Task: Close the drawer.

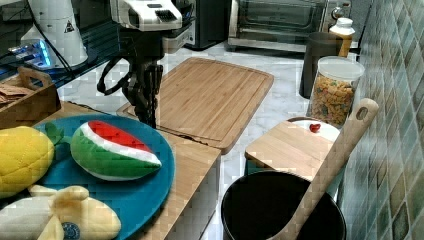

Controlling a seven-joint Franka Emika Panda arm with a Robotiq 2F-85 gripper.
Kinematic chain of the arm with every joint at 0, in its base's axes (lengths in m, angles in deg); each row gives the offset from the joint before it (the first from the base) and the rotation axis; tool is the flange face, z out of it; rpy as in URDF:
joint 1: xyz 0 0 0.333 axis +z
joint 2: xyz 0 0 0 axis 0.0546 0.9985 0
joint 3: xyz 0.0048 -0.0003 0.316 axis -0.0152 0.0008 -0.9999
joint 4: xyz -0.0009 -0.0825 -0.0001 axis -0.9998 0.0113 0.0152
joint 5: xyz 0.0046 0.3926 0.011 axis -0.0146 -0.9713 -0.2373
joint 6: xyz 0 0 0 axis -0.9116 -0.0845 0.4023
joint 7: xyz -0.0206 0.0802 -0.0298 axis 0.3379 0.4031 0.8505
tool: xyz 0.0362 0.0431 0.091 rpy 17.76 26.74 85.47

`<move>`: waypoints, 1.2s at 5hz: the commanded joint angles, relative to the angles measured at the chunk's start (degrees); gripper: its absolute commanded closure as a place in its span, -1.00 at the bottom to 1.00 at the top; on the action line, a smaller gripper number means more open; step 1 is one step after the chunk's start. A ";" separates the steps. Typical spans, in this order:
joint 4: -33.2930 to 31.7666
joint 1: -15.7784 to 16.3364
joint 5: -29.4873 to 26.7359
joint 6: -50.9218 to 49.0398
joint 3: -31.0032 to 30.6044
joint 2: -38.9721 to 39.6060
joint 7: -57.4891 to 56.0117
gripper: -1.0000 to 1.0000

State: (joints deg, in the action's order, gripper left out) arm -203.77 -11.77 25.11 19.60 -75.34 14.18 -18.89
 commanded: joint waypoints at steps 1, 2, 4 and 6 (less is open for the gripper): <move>6.05 -8.35 1.57 2.24 6.31 -1.61 -0.45 1.00; 6.03 -7.10 1.01 2.27 7.55 -1.51 -0.80 1.00; 6.03 -7.10 1.00 2.27 7.55 -1.52 -0.80 1.00; 6.04 -6.68 0.80 2.27 7.99 -1.48 -0.95 1.00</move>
State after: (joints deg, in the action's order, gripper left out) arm -203.88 -11.25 24.96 19.74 -74.83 14.14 -18.83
